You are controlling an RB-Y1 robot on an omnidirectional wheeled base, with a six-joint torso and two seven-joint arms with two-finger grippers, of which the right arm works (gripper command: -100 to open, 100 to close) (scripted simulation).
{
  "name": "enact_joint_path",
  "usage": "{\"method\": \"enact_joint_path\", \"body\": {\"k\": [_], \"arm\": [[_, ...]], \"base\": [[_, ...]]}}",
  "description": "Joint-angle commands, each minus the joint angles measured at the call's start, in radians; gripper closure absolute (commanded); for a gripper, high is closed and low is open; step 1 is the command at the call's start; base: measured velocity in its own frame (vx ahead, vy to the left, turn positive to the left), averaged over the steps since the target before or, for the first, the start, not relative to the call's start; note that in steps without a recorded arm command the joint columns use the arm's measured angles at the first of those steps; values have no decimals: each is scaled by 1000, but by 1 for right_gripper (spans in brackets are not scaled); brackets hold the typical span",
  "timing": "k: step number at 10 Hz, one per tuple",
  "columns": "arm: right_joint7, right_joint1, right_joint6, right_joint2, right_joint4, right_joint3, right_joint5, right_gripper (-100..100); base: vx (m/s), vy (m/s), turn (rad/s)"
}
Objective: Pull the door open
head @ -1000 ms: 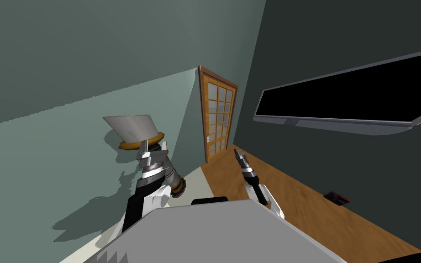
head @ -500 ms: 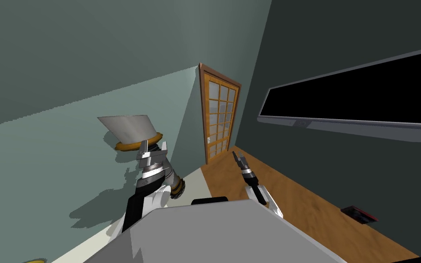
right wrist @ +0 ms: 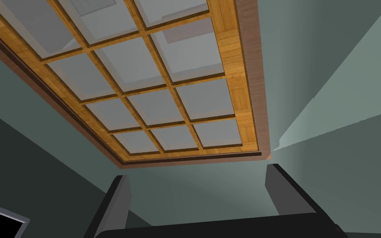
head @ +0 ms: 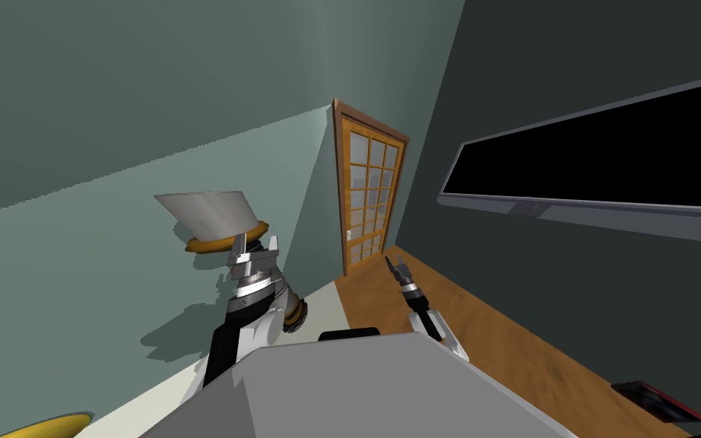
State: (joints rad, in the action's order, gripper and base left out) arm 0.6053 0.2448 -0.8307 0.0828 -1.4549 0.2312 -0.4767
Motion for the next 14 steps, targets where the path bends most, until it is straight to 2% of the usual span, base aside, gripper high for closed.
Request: {"method": "enact_joint_path", "body": {"k": [1, 5, 6, 12, 13, 14], "arm": [[27, -15, -11, 0, 42, 13, -23, -100], [90, -42, -34, -8, 133, 40, -81, -100], [90, -42, -34, -8, 133, 40, -81, -100], [178, -80, -66, -26, 261, 78, -163, -100], [205, -92, -75, -33, 300, 90, -187, -100], [219, -98, -80, -37, 320, 96, -200, -100]], "base": [[97, -56, 101], [86, -56, 88], [56, -41, 29], [77, -38, 80], [147, -37, 137], [128, -53, 109]]}}
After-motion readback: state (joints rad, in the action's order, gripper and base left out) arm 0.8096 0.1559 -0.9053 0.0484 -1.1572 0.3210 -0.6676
